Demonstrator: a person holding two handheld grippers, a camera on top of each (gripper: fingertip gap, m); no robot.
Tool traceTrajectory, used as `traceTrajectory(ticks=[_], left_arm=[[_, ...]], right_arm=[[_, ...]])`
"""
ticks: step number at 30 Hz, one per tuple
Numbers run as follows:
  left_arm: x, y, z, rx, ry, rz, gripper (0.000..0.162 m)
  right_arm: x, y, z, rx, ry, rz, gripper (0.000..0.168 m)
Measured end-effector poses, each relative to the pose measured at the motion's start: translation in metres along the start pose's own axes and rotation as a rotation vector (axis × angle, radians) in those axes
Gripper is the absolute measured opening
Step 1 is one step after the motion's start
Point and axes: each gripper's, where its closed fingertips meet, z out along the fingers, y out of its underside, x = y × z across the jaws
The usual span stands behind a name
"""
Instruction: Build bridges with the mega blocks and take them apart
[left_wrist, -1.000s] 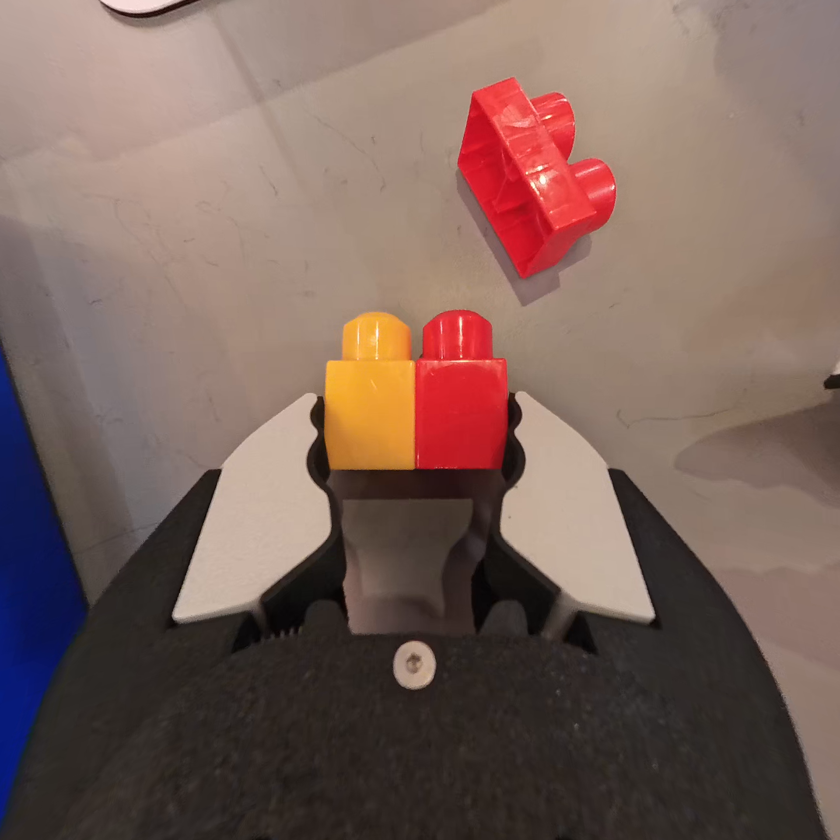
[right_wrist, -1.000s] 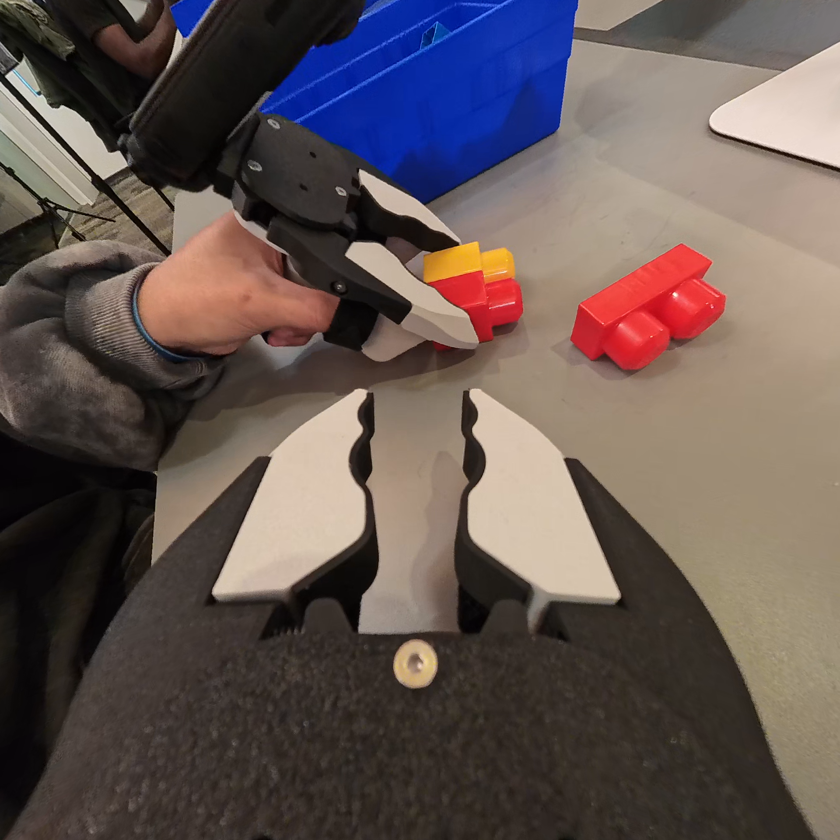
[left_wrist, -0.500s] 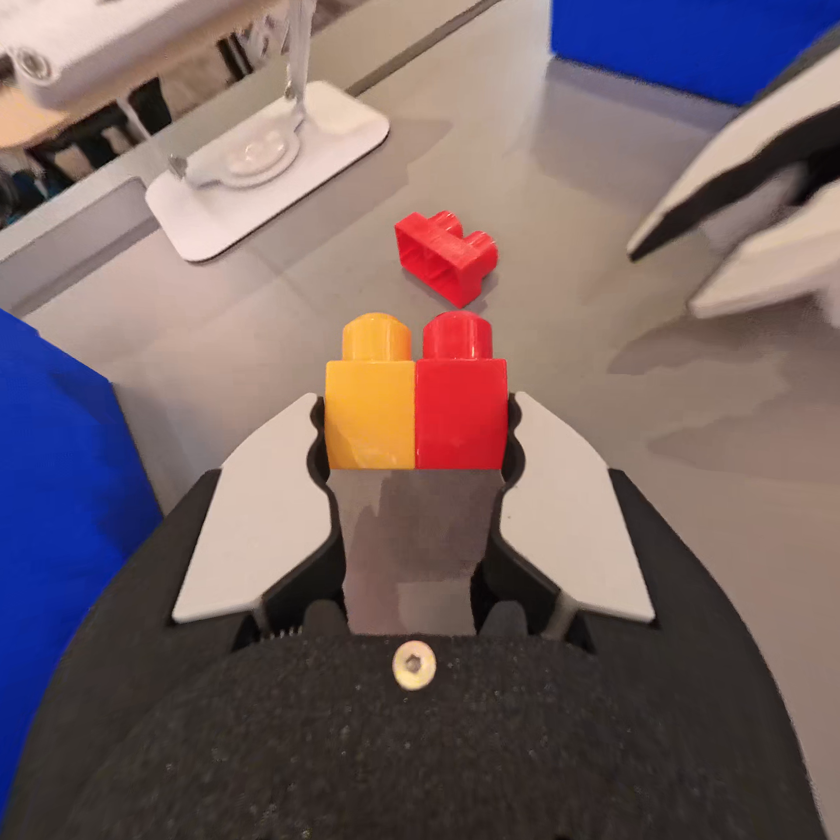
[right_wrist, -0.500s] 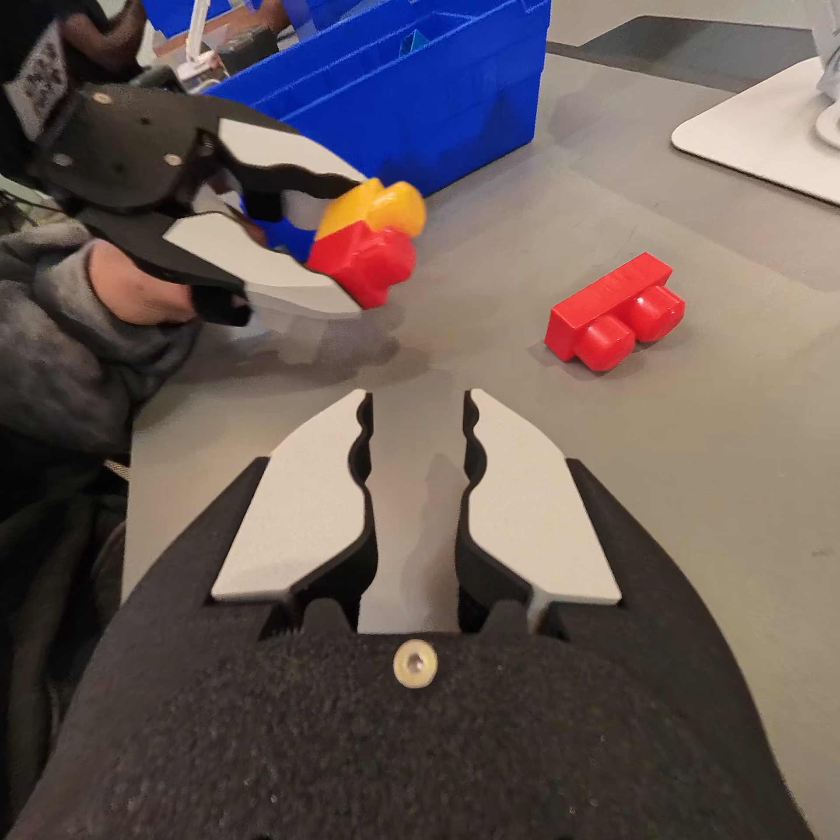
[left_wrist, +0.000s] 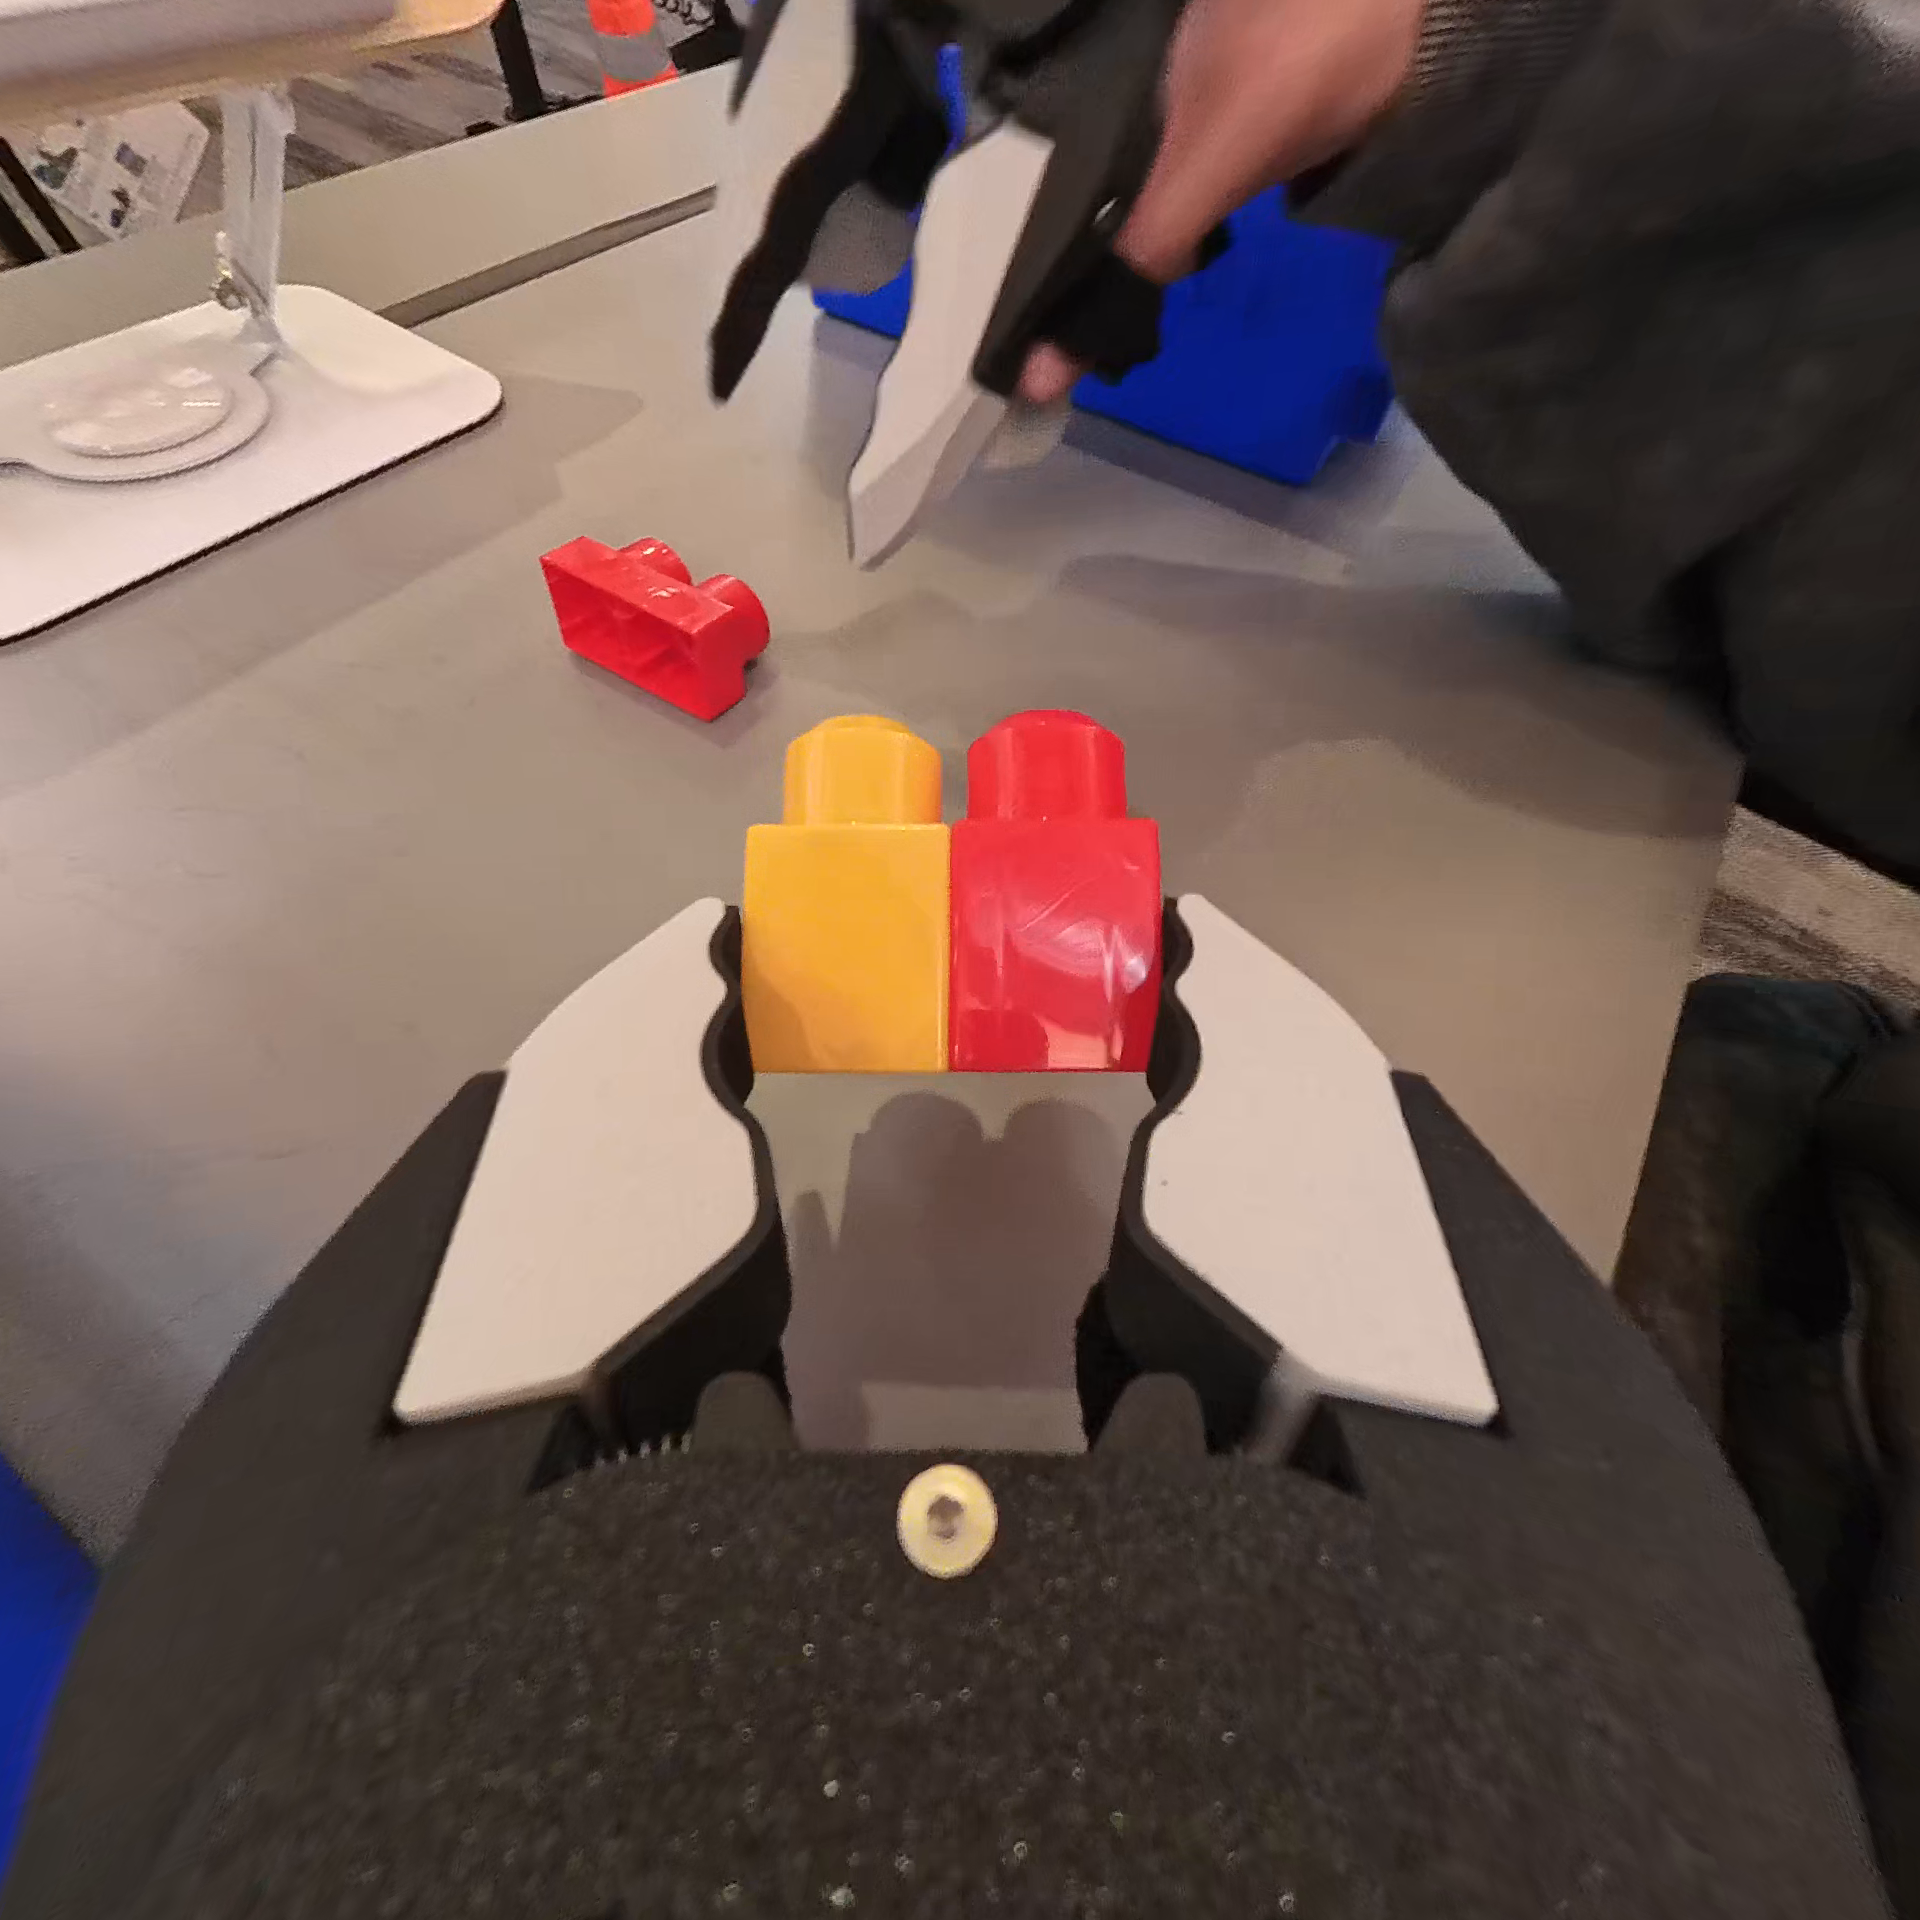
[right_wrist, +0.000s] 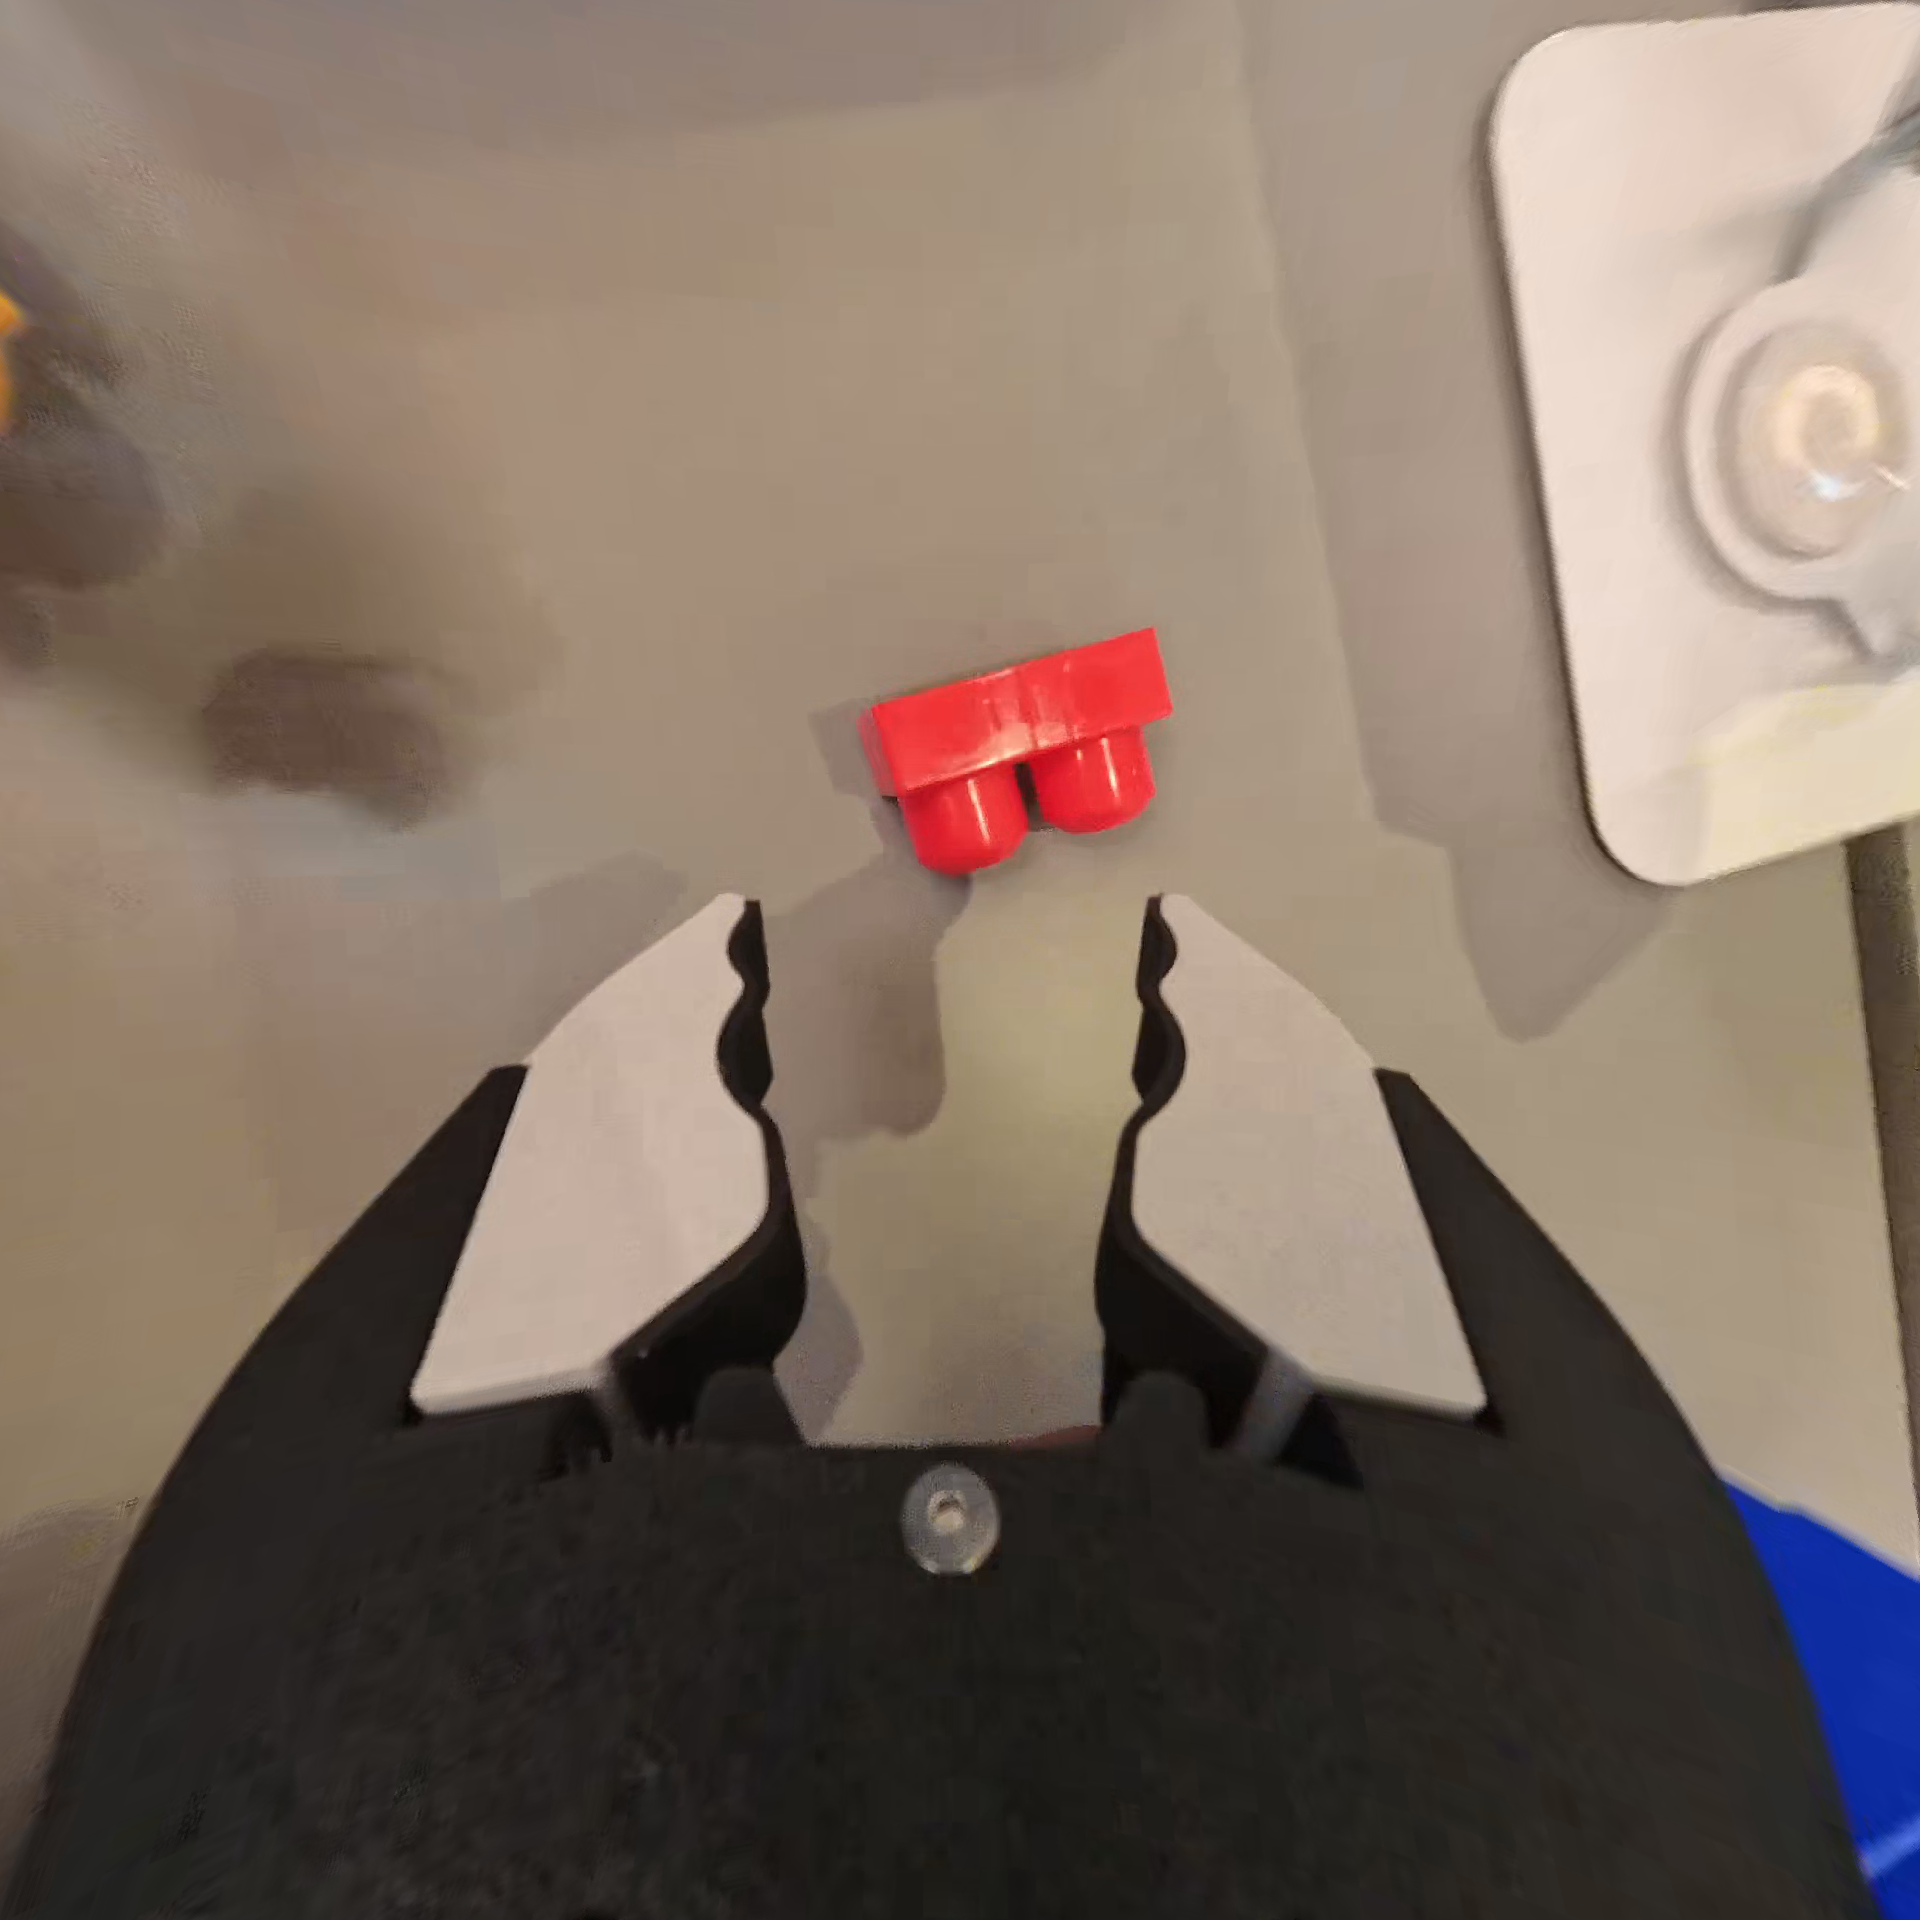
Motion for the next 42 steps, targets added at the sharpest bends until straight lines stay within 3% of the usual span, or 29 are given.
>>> traceTrajectory(ticks=[6,11,18,25,31,42], left_arm=[[-0.003,0.003,-0.002,0.013,0.009,-0.001,0.074],[-0.009,0.008,-0.003,-0.008,0.007,-0.014,0.074],[-0.034,-0.017,0.002,0.005,-0.098,0.092,0.074],[-0.055,-0.058,0.042,-0.017,-0.124,0.223,0.074],[-0.060,-0.056,0.083,-0.111,-0.081,0.445,0.074],[-0.047,-0.059,0.098,-0.043,0.028,0.459,0.074]], right_arm=[[0.019,0.009,0.043,-0.189,-0.058,-0.125,0.072],[0.012,-0.005,0.060,-0.146,-0.125,-0.142,0.069],[0.012,-0.029,0.002,-0.048,0.010,-0.264,0.068],[0.006,-0.023,-0.054,-0.014,0.077,-0.311,0.068],[-0.003,-0.004,-0.061,-0.106,0.070,-0.364,0.068],[-0.004,0.006,-0.047,-0.119,0.032,-0.372,0.068]])
